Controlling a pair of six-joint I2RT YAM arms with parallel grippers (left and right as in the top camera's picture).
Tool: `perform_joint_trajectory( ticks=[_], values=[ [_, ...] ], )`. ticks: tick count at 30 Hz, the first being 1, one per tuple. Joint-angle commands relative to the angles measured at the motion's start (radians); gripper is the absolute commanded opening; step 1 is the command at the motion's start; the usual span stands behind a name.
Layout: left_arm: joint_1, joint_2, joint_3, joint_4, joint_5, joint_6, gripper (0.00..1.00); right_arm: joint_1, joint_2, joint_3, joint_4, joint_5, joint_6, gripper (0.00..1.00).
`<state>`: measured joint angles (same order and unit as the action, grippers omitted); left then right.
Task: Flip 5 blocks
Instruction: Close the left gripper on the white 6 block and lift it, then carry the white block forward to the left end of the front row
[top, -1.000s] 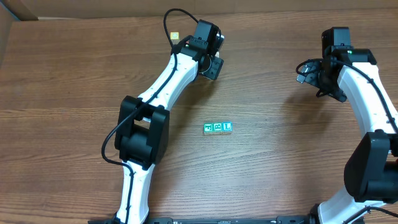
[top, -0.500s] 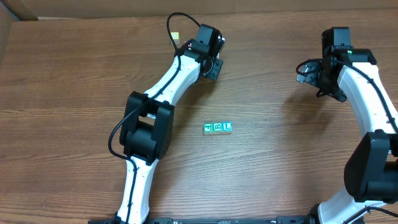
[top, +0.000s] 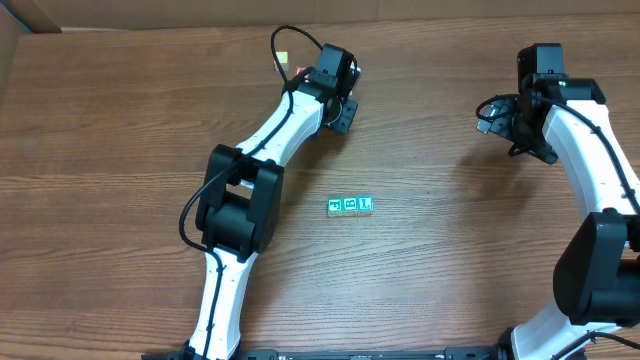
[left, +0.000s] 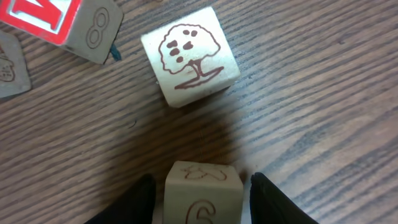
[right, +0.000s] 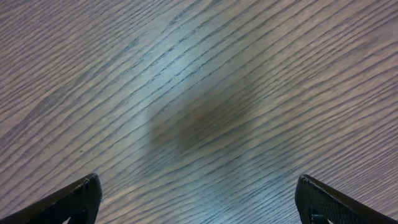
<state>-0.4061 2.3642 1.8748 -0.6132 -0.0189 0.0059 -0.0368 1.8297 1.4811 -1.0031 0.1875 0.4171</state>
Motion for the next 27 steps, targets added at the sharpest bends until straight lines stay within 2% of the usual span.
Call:
perform_joint_trajectory(
  ticks=[1, 8, 15, 22, 27],
  values=[
    [0.006, 0.013, 0.013, 0.010, 0.008, -0.006, 0.40, 0.001, -0.017, 0.013, 0.005, 0.002, -0.006, 1.00],
    [0.006, -0.014, 0.013, -0.013, 0.008, -0.011, 0.27, 0.001, -0.017, 0.013, 0.005, 0.002, -0.006, 1.00],
    [0.006, -0.090, 0.013, -0.065, 0.008, -0.018, 0.29, 0.001, -0.017, 0.013, 0.005, 0.002, -0.006, 1.00],
    [0.006, -0.232, 0.013, -0.214, 0.008, -0.100, 0.25, 0.001, -0.017, 0.013, 0.005, 0.002, -0.006, 1.00],
    [0.006, -0.299, 0.013, -0.278, 0.016, -0.140, 0.26, 0.001, -0.016, 0.013, 0.005, 0.002, -0.006, 1.00]
  ],
)
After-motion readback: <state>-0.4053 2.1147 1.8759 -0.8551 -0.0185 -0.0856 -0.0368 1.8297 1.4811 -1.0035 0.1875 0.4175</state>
